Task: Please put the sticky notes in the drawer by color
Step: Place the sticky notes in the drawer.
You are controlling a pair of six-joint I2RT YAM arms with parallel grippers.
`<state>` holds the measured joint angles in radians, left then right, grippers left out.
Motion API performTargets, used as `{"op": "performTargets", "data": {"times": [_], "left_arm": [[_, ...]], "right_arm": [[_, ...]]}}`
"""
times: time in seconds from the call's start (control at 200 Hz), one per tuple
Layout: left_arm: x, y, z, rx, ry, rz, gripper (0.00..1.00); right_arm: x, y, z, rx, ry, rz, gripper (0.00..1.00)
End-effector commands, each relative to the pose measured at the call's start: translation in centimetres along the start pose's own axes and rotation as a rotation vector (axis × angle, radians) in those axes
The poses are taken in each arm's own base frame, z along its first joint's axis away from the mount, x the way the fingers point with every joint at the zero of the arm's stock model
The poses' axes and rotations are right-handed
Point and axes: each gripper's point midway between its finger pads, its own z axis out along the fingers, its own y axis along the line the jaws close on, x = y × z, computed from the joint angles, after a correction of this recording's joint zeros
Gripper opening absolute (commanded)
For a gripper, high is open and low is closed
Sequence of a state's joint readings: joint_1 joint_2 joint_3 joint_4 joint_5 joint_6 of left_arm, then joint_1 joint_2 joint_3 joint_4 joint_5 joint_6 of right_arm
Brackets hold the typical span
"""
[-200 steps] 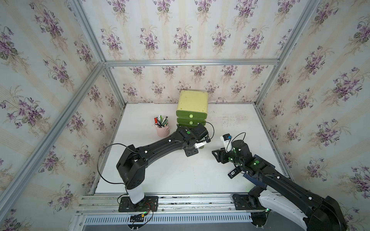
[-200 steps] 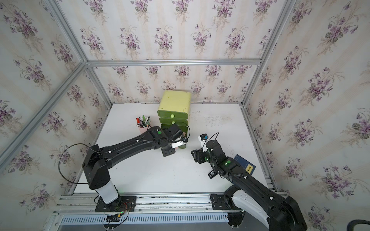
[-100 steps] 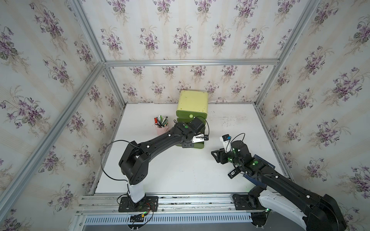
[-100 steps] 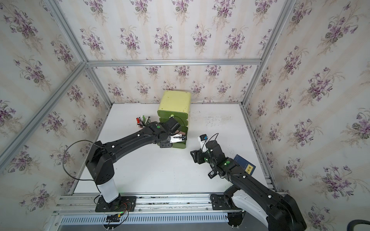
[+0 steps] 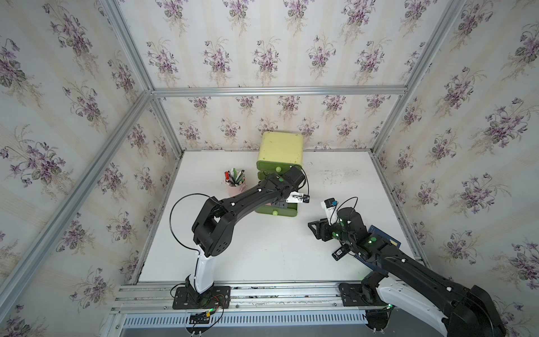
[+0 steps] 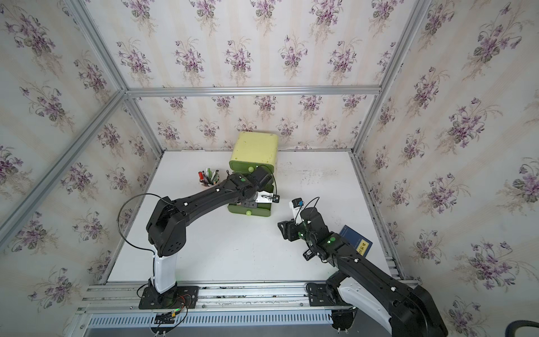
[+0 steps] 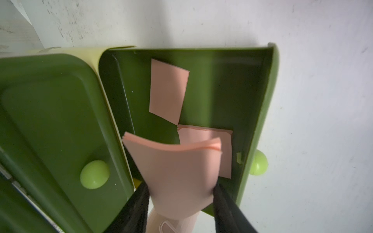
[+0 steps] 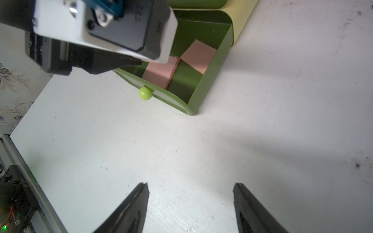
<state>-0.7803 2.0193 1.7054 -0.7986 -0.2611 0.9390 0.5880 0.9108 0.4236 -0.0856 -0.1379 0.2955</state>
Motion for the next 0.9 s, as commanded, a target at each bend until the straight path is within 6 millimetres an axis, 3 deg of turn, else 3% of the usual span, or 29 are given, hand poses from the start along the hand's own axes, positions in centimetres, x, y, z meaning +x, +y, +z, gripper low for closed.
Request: {"op": "performTargets", "data": {"times": [0.0, 0.734, 0.894], "left_arm": [[-0.5, 0.4, 0.8, 0.002, -0.004, 0.039, 0.51], [-0.8, -0.6, 3.4, 0.105, 0.006, 0.055, 0.53], [-1.0, -0.5, 3.8, 0.124, 0.001, 0.032, 0.58]], "right_arm": [[-0.6, 0.0, 0.2, 0.0, -0.026, -0.001, 0.71], [-1.0, 0.1, 0.3, 0.005, -0.017, -0.028, 0.71], [-1.1, 0.1, 0.3, 0.009, -0.023, -0.031, 0.71]]}}
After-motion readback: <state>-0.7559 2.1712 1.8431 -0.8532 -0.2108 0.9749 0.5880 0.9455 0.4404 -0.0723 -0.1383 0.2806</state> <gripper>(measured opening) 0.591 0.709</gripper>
